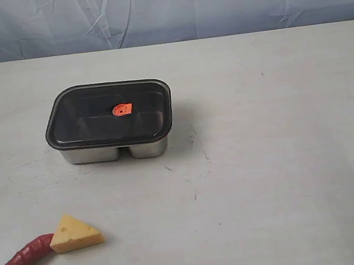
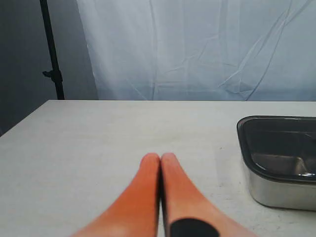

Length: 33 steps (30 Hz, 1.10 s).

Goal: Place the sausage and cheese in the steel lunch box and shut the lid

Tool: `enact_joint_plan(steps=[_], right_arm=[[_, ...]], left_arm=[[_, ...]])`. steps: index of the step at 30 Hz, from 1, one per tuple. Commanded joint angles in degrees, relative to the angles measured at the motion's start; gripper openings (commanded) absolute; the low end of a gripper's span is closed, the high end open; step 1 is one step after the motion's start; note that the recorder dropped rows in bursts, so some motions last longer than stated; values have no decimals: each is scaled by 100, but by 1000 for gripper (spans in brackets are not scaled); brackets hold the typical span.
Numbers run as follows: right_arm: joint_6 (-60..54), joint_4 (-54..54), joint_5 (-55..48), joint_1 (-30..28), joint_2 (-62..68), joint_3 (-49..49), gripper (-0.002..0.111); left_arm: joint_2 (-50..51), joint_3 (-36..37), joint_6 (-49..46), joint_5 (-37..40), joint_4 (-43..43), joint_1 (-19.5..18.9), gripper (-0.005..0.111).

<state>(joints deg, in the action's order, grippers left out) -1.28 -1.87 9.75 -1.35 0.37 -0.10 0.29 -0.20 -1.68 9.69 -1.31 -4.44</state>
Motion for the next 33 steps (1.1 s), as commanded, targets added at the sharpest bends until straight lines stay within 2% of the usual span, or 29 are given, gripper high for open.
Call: enact_joint_plan(steps=[1, 5, 8, 11, 13, 17, 22, 27, 30, 33], right_arm=[[1121, -909, 1264, -22, -37, 10, -1], [4084, -867, 573, -22, -37, 10, -1], [6272, 714, -117, 40, -37, 10, -1], [7087, 2552, 606, 243, -37, -119, -1], [7585, 3360, 371, 367, 171, -636, -1], [7765, 4891, -858, 541, 1387, -2159, -1], [7735, 6400, -1067, 551, 3354, -3796, -1], [7735, 6603, -975, 551, 5530, -5136, -1], [7735, 6603, -696, 567, 6678, -5504, -1], [7856, 6603, -306, 835, 7681, -5543, -1]], left_arm=[[-29, 20, -3, -73, 9, -1, 0], [-29, 20, -3, -73, 9, -1, 0], [-29, 20, -3, -73, 9, -1, 0], [-29, 20, -3, -73, 9, -1, 0], [-29, 20, -3, -73, 9, -1, 0], [-29, 20, -3, -73, 9, -1, 0], [-29, 20, -3, -73, 9, -1, 0], [-29, 20, -3, -73, 9, -1, 0], [-29, 20, -3, -73, 9, -1, 0], [-29, 20, -3, -73, 9, -1, 0]])
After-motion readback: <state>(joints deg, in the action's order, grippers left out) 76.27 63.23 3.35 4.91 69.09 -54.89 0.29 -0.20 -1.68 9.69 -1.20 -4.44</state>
